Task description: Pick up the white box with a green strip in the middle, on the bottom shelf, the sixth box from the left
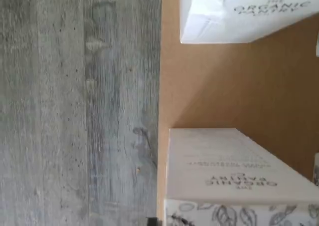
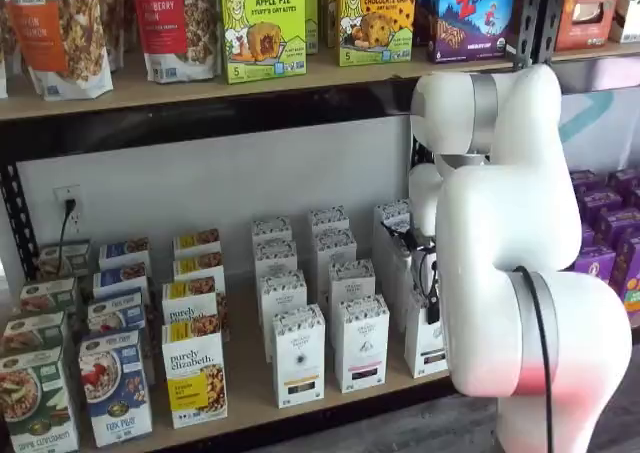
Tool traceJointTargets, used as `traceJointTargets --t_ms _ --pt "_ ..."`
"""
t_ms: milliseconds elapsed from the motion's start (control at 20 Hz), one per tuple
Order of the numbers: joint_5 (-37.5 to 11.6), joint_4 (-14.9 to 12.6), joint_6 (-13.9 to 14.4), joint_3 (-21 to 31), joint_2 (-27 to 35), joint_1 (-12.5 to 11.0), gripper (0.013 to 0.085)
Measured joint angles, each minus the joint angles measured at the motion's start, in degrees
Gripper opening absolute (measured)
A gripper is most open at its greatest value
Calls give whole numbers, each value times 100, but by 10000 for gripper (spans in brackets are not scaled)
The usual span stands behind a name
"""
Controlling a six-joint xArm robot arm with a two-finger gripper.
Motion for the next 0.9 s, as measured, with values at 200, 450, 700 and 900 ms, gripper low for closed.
traceJointTargets --t_ms 200,450,700,900 --pt "20 -17 11 45 -47 -5 530" --pt "-148 -190 179 322 -207 -3 530" --pt "-597 -800 764 1137 -612 -17 530" --pt "-952 -1182 1145 1846 -963 -42 530"
